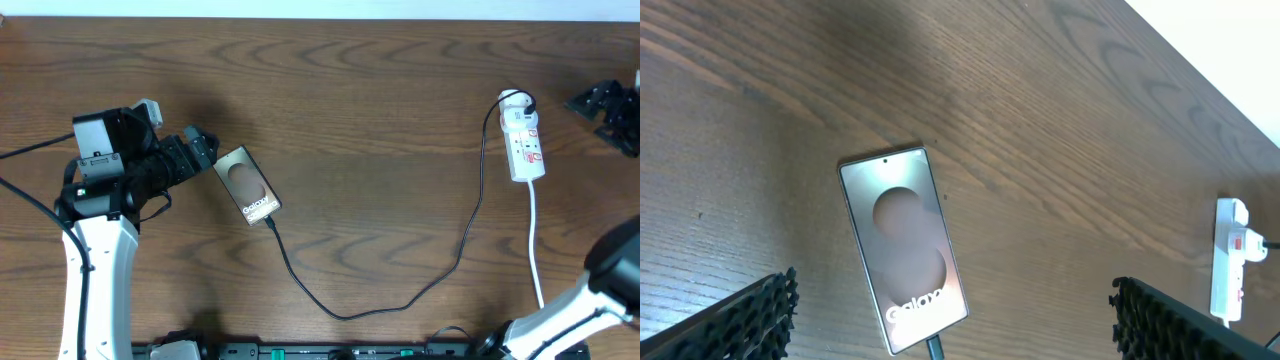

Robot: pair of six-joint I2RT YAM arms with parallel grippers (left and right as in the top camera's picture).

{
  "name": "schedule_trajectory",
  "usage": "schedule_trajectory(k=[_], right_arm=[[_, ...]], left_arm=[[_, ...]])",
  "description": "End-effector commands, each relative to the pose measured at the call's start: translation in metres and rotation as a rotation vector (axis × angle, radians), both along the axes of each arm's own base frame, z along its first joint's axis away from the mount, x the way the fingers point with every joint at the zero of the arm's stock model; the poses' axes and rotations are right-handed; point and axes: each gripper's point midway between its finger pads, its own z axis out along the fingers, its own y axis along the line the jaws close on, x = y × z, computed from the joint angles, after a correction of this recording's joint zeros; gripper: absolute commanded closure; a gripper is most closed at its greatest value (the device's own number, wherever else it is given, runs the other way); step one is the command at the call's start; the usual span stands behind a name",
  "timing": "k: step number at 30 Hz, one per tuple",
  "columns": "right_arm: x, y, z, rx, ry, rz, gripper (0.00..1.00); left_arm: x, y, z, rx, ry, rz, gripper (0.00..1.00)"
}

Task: Plug charger to phone and switch on socket

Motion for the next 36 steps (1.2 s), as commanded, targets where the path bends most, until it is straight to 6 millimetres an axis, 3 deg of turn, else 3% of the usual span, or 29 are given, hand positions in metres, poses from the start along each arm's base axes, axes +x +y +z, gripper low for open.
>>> schedule_trajectory(k=[1, 8, 15, 21, 36], right_arm=[[0.017, -0.01, -0.019, -0.118, 0.019, 0.119, 0.01], [0.035, 0.002, -0.072, -0.123, 0.074, 0.229, 0.01], [0.044, 0.031, -0.114, -0.081, 0.116, 0.329, 0.01], [0.051, 0.052, -0.123, -0.081, 0.122, 0.376, 0.01], [0.053, 0.055, -0.123, -0.084, 0.122, 0.376, 0.01]], left_arm=[[0.0, 0.001, -0.002, 0.016, 0.0, -0.009, 0.01], [0.001, 0.001, -0.002, 0.016, -0.001, -0.008, 0.01], [0.0, 0.001, -0.002, 0.014, 0.001, -0.006, 0.01], [0.0, 0.001, -0.002, 0.014, 0.001, -0.006, 0.01], [0.0, 0.001, -0.002, 0.013, 0.004, -0.006, 0.01]])
